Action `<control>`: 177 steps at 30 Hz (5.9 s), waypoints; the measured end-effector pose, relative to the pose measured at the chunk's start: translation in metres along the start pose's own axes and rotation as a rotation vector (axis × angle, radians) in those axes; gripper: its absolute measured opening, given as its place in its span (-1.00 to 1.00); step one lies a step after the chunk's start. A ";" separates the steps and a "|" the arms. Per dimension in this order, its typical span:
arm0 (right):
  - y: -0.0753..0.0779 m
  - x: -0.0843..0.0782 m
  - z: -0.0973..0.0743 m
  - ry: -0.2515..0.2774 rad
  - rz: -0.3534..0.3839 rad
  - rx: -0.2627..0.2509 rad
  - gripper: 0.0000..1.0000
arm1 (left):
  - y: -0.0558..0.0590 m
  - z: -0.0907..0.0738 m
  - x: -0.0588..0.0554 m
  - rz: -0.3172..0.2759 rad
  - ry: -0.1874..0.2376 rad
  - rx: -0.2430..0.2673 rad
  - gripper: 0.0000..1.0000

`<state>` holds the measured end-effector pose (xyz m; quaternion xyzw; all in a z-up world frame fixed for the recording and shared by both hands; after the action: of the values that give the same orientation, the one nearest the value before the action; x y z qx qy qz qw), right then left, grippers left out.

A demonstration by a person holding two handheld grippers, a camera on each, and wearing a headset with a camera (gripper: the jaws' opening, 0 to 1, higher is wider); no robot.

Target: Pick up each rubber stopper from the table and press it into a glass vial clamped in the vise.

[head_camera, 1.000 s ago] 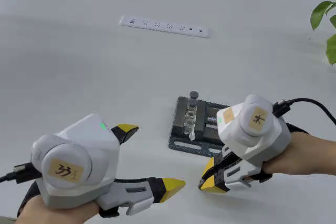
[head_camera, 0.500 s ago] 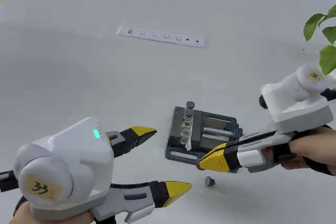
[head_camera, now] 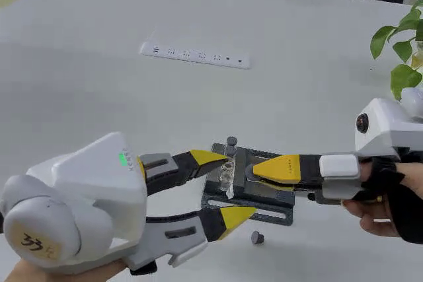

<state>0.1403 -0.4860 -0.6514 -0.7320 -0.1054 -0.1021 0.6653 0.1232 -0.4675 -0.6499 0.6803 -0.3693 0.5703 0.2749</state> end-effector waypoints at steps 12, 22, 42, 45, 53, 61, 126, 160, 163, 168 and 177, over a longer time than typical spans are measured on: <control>-0.010 -0.017 0.001 0.028 0.151 0.070 -0.91 | 0.005 0.008 0.010 -0.025 0.051 -0.020 -0.70; -0.014 -0.023 0.000 0.006 0.185 0.094 -0.91 | 0.007 0.008 0.011 -0.016 0.053 -0.050 -0.82; -0.027 -0.030 -0.004 -0.021 0.248 0.189 -0.91 | 0.019 0.006 0.023 -0.027 0.099 -0.118 -0.89; -0.026 -0.030 -0.005 -0.025 0.246 0.194 -0.90 | 0.021 0.005 0.023 -0.027 0.099 -0.131 -0.89; -0.021 -0.030 -0.005 -0.022 0.172 0.170 -0.89 | 0.023 0.006 0.019 -0.028 0.082 -0.136 -0.90; -0.002 -0.013 -0.015 0.013 -0.003 0.032 -0.71 | 0.021 0.008 0.009 -0.027 0.043 -0.128 -0.90; 0.015 -0.041 -0.010 -1.026 -1.404 -0.342 -0.82 | 0.028 0.021 -0.021 -0.007 -0.114 -0.171 -0.90; 0.012 -0.040 -0.009 -1.026 -1.382 -0.339 -0.88 | 0.028 0.019 -0.027 -0.007 -0.139 -0.176 -0.89; 0.012 -0.041 -0.008 -1.026 -1.382 -0.339 -0.88 | 0.028 0.019 -0.027 -0.007 -0.139 -0.173 -0.89; 0.012 -0.042 -0.008 -1.030 -1.378 -0.335 -0.87 | 0.029 0.019 -0.027 -0.007 -0.143 -0.176 -0.90; 0.012 -0.042 -0.009 -1.040 -1.389 -0.336 -0.88 | 0.029 0.019 -0.027 -0.008 -0.144 -0.180 -0.89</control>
<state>0.1036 -0.4972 -0.6744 -0.5444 -0.7994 -0.1514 0.2043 0.1084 -0.4947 -0.6813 0.6935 -0.4351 0.4836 0.3098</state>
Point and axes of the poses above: the centre of the closed fingertips' face, and the gripper's own axes: z roughly forward along the fingers, y roughly to its right, x roughly out of its top, the point moved 1 cm from there along -z, roughly backward along the fingers
